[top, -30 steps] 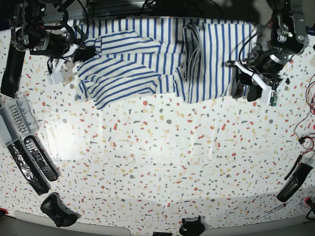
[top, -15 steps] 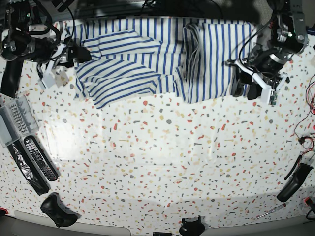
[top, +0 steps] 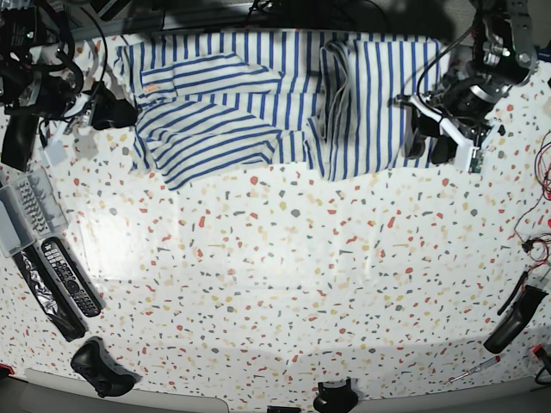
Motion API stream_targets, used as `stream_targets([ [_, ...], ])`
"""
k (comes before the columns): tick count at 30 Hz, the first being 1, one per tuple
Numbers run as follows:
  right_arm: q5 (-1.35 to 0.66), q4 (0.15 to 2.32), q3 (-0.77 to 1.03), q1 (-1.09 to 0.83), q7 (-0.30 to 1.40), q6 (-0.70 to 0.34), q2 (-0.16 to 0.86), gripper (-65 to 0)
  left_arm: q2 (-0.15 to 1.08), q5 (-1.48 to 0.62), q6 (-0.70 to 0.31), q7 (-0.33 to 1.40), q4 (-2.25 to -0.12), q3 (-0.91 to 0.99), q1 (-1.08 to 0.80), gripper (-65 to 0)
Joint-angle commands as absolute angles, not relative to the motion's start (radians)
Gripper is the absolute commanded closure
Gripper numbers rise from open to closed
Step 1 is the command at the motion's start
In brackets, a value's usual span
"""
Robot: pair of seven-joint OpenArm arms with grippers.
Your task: Layout the t-shirt on the table in an organized manner, then fold the t-shirt properly
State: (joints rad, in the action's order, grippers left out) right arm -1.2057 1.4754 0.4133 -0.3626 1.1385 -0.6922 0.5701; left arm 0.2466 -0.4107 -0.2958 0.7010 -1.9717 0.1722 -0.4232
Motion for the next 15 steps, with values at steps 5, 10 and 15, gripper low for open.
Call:
stream_targets([
  [5, -1.251, 1.376, 0.421, -0.344, 1.130, -0.698, 0.553, -36.8, 0.252, -0.419, -0.299, 0.672, -1.987, 0.177, -0.421, -25.2],
  [10, -1.356, 1.288, 0.421, -0.327, 1.135, -0.698, 0.506, -36.8, 0.253, -0.419, -0.299, 0.672, -1.987, 0.177, -0.421, -25.2],
  [15, -1.371, 1.285, 0.420, -0.327, 1.143, -0.698, 0.486, -36.8, 0.253, -0.418, -0.299, 0.672, -1.987, 0.177, -0.421, -25.2],
])
